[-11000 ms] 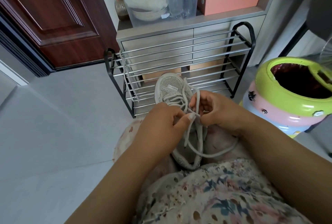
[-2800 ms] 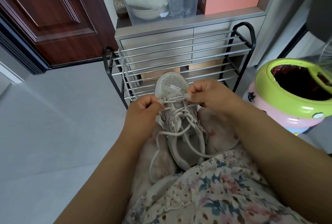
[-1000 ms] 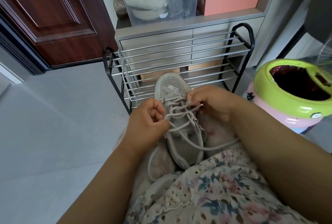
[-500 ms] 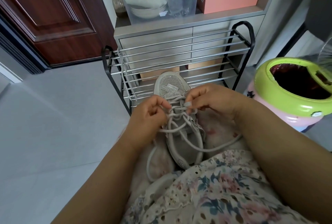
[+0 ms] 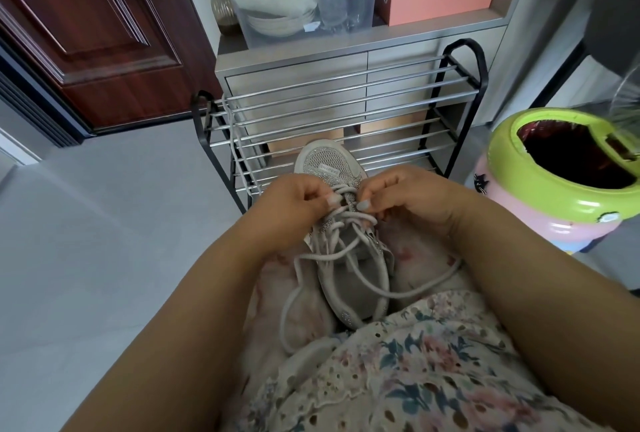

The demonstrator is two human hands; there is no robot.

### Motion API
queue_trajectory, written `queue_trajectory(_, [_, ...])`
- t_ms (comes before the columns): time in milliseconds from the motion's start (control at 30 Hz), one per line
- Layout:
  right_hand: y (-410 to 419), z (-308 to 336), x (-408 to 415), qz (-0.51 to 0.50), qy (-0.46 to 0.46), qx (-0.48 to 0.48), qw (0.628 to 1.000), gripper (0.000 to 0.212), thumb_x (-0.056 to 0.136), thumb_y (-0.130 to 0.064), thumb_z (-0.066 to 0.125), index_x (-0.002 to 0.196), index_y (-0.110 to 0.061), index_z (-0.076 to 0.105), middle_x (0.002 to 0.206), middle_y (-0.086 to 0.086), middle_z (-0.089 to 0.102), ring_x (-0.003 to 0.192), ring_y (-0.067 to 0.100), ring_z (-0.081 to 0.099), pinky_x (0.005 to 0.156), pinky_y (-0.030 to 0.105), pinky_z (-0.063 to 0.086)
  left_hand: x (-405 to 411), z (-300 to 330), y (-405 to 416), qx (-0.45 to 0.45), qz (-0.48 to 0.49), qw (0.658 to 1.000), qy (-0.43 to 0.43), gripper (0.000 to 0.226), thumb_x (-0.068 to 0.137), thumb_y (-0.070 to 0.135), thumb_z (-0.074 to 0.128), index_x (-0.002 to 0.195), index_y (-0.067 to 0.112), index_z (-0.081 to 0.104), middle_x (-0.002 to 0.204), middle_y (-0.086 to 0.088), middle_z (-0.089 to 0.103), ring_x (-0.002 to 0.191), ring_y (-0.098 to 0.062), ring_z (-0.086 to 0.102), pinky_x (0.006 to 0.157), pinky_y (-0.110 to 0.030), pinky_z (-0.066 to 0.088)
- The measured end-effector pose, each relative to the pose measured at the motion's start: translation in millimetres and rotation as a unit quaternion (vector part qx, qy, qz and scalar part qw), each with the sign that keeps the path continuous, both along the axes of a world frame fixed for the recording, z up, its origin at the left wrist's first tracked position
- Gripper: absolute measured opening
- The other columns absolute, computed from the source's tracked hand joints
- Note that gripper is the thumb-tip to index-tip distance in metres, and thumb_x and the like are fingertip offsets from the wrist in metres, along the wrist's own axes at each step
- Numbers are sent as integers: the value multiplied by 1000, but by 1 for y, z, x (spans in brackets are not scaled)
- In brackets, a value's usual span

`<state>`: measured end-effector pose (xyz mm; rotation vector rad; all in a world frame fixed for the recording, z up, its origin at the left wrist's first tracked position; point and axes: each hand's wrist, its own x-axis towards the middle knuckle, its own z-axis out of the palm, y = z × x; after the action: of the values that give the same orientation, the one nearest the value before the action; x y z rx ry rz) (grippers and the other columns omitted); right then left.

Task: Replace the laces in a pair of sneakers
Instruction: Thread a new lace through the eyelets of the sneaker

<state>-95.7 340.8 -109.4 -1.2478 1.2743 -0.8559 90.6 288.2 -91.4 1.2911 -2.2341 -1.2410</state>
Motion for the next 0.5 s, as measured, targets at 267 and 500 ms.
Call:
queue_trajectory(267, [-5, -8, -1, -16, -17, -8, 1000, 4, 62, -15, 66, 60, -12, 68, 58, 8, 49, 54, 10, 42, 55, 23, 32, 0, -6, 2, -8, 42, 999, -3, 29, 89, 38, 63, 75, 15, 70, 60, -7, 60, 47, -11, 46, 55, -29, 42])
queue_trajectory(500, [-4, -9, -2, -30, -27, -11, 999, 9, 64, -16, 65, 59, -8, 65, 60, 10, 47, 55, 13, 38, 57, 27, 30, 7, -9, 0, 182, 4, 966, 183, 22, 89, 18, 60, 79, -1, 63, 57, -15, 51, 56, -23, 40, 61, -29, 40])
